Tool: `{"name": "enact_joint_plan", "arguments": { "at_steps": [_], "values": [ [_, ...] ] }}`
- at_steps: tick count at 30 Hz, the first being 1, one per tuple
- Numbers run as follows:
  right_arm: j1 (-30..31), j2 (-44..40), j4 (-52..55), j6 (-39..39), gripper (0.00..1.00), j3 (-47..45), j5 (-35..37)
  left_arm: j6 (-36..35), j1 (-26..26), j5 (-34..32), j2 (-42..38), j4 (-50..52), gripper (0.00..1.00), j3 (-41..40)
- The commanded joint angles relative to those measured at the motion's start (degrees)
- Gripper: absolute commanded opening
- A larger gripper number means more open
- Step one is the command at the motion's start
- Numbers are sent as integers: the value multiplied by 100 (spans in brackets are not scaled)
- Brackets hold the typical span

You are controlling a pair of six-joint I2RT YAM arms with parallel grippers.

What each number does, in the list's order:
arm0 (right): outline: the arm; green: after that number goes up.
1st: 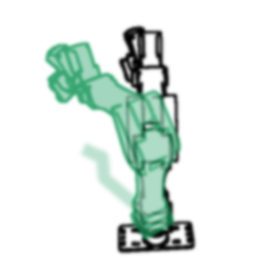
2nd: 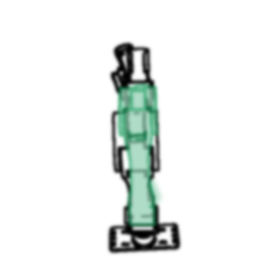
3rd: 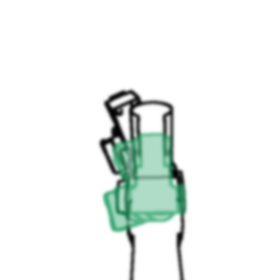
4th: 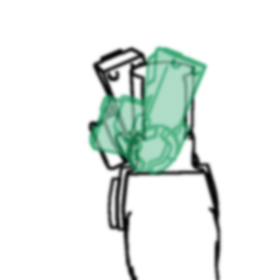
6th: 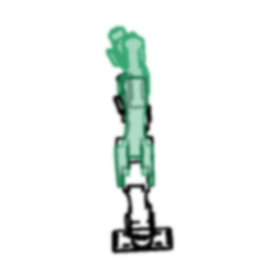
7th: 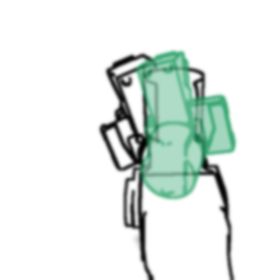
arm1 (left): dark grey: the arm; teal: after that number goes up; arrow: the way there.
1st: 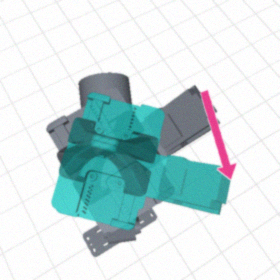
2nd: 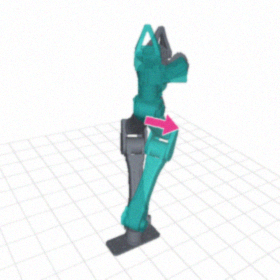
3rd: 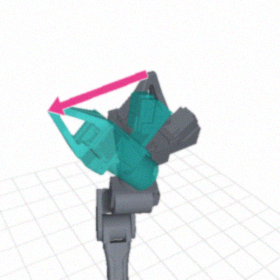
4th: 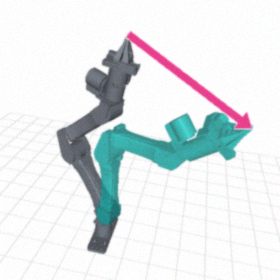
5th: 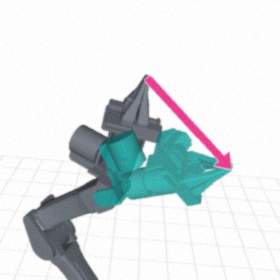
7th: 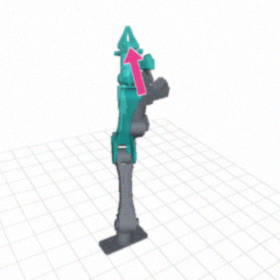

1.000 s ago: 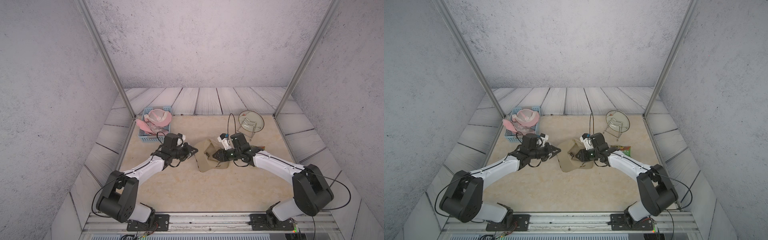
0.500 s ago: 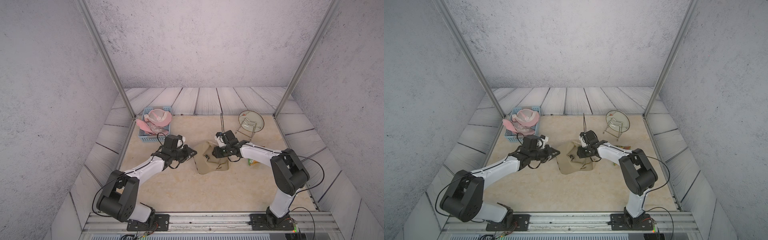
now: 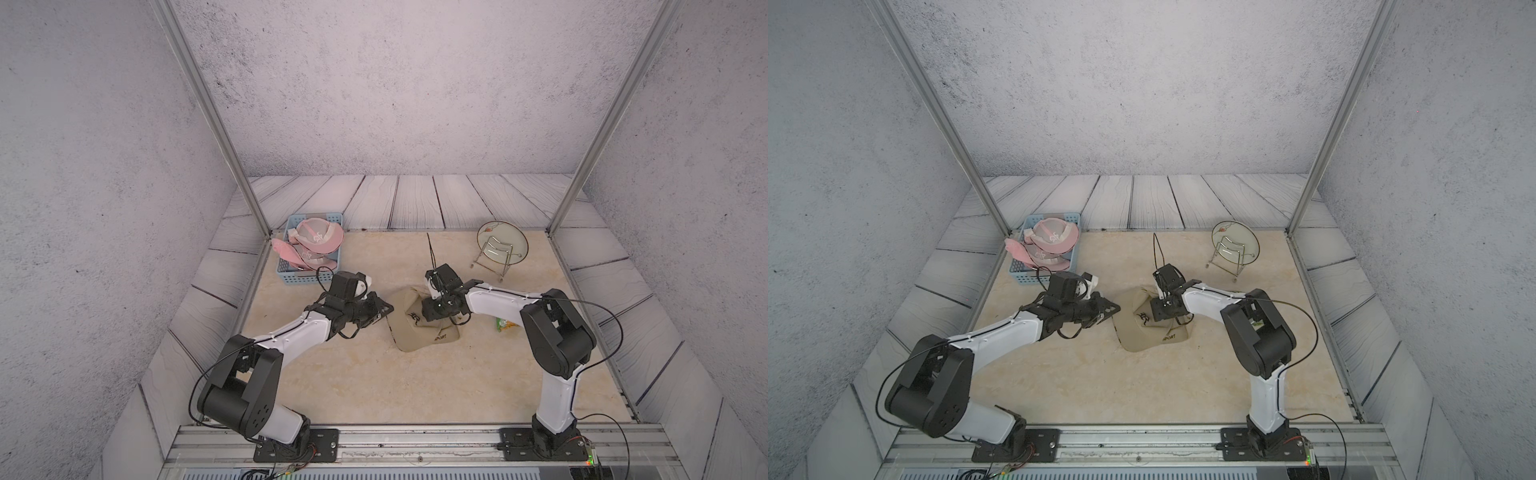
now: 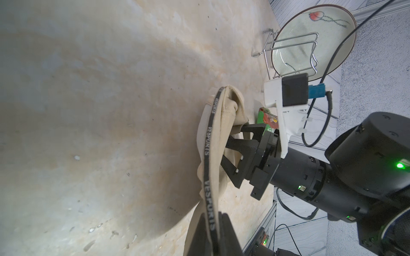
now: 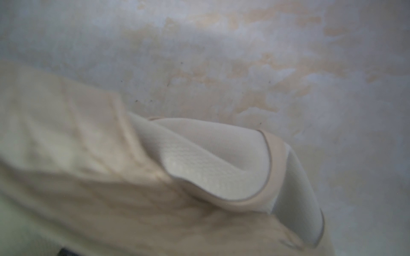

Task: Turn the baseball cap inside out
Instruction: Turn over the baseball cap.

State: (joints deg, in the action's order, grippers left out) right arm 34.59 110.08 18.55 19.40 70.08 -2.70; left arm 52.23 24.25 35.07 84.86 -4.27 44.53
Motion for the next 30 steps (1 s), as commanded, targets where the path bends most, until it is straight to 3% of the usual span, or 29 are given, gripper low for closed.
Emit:
{"name": "enact_joint_plan", "arguments": {
  "at_steps": [1,6,9,17,23,28,30],
  "values": [
    [51,402,291,-2,57,108,271,-282,18,-202,129,328,0,77],
    [241,686,331,-4,50,261,243,-329,18,-251,208,326,0,61],
    [289,816,366,-5,33,340,127,-364,18,-293,245,344,0,56],
    [285,607,219,-91,0,193,-207,-389,-22,-435,260,376,0,-9],
    [221,-327,49,-173,0,-112,-879,-367,-212,-687,69,511,0,-127],
    [197,-791,240,-147,0,-315,-441,-478,-289,-587,-55,568,0,-114],
    [197,-709,362,-132,6,-319,-280,-547,-289,-445,8,590,0,-40]
  ]
}}
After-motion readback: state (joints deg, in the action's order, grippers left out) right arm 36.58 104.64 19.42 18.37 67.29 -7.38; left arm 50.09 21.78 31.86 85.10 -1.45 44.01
